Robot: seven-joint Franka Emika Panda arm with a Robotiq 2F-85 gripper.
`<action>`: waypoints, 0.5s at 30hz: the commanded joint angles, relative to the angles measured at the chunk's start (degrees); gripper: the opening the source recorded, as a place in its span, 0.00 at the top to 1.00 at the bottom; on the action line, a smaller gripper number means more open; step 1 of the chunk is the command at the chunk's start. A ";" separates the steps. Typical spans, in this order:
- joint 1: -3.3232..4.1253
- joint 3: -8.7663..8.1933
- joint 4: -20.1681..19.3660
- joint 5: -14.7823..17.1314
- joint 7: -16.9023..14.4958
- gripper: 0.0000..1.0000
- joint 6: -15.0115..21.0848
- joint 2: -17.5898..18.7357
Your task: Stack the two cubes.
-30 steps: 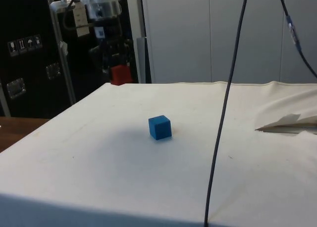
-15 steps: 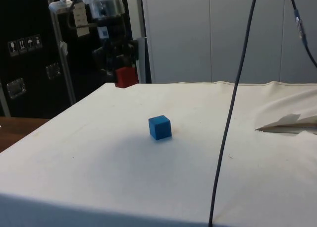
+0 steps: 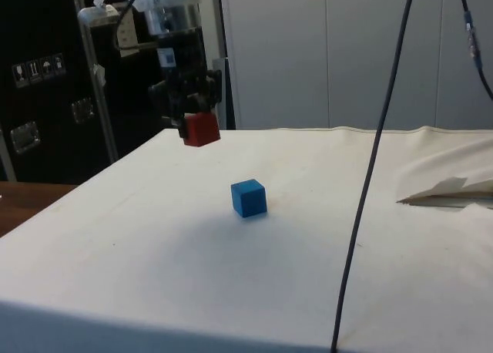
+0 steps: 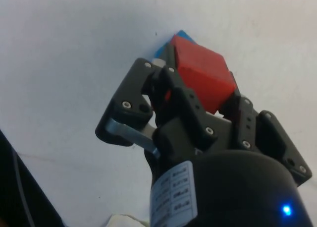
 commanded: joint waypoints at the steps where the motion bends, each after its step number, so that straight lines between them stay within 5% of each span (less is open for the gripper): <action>1: 0.23 0.06 -0.17 -0.23 0.63 0.98 0.57 0.11; 15: 0.34 2.86 -5.44 -1.89 4.18 0.98 2.01 -3.15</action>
